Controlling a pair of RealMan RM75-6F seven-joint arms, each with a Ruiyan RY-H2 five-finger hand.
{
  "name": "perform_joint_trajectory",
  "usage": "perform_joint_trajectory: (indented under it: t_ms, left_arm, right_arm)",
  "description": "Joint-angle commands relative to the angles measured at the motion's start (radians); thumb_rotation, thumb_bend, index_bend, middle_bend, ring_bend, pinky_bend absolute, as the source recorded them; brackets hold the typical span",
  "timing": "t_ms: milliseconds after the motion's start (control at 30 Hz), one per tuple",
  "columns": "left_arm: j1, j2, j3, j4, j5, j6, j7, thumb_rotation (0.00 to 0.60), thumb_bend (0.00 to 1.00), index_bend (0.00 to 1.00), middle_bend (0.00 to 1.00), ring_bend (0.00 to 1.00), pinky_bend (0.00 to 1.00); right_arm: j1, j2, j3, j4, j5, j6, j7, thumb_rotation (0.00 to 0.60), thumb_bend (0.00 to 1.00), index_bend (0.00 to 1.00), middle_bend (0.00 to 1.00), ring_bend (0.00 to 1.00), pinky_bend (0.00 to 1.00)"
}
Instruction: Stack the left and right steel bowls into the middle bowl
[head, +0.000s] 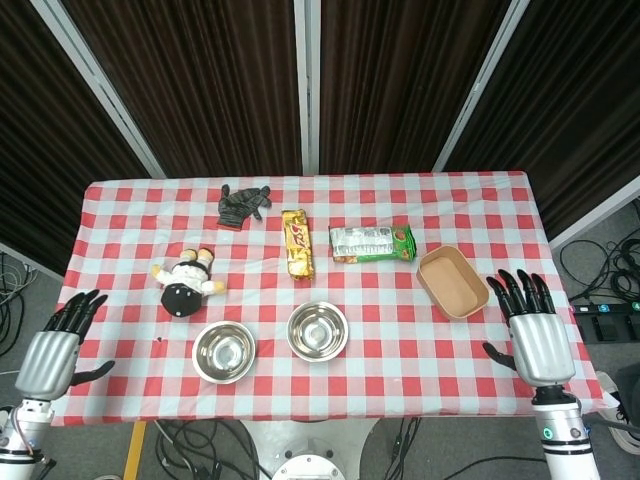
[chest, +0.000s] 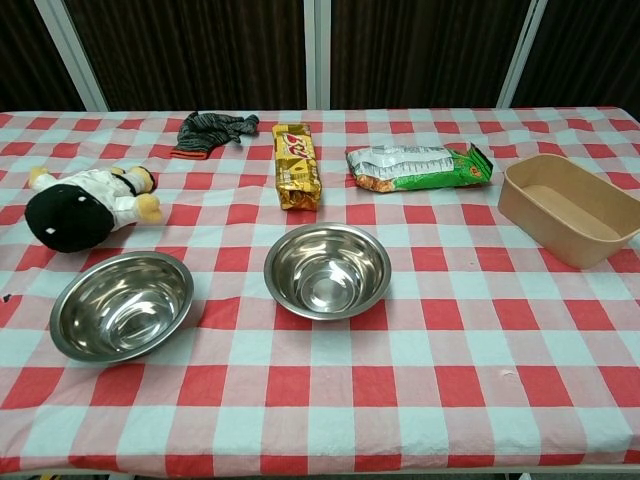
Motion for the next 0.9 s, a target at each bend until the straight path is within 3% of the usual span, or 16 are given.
perform_joint_trajectory:
  t_ms: [33,133,233,300,367,433,700,900]
  left_arm:
    - [0.033,0.007,0.024,-0.094,0.013,0.031,0.083,0.600,0.07,0.15,0.17,0.09,0.22]
    - [0.077,-0.020,0.048,-0.176,0.071,0.108,0.174,0.600,0.08,0.19,0.20,0.15,0.27]
    - [0.092,-0.026,0.092,-0.210,0.133,0.107,0.253,0.600,0.09,0.22,0.23,0.22,0.39]
    - [0.091,-0.030,0.111,-0.215,0.166,0.091,0.282,0.600,0.10,0.25,0.25,0.30,0.49]
    - [0.079,-0.035,0.129,-0.199,0.180,0.047,0.301,0.600,0.14,0.29,0.30,0.46,0.64]
    - [0.056,-0.035,0.138,-0.181,0.185,-0.002,0.284,0.600,0.15,0.30,0.32,0.55,0.70]
    - [-0.004,-0.099,0.094,-0.043,0.242,-0.008,0.195,0.600,0.16,0.31,0.35,0.57,0.71]
    - [-0.042,-0.119,0.107,0.000,0.292,-0.040,0.189,0.600,0.19,0.37,0.39,0.57,0.71]
  right_arm:
    - [-0.018,0.001,-0.002,0.015,-0.011,-0.004,0.030,0.600,0.00,0.11,0.07,0.00,0.05]
    - [-0.018,-0.004,0.015,0.032,-0.003,-0.020,0.049,0.600,0.00,0.11,0.07,0.00,0.05]
    - [-0.011,-0.011,0.033,0.051,0.011,-0.045,0.068,0.600,0.00,0.11,0.07,0.00,0.05]
    - [-0.007,-0.014,0.041,0.060,0.016,-0.059,0.075,0.600,0.00,0.11,0.07,0.00,0.05]
    - [-0.006,-0.018,0.045,0.069,0.015,-0.072,0.083,0.600,0.00,0.11,0.07,0.00,0.05]
    - [-0.006,-0.020,0.050,0.076,0.014,-0.080,0.088,0.600,0.00,0.11,0.07,0.00,0.05]
    - [-0.011,-0.020,0.066,0.080,0.025,-0.102,0.082,0.600,0.00,0.11,0.07,0.00,0.05]
    - [-0.008,-0.019,0.078,0.066,0.031,-0.118,0.058,0.600,0.00,0.11,0.07,0.00,0.05]
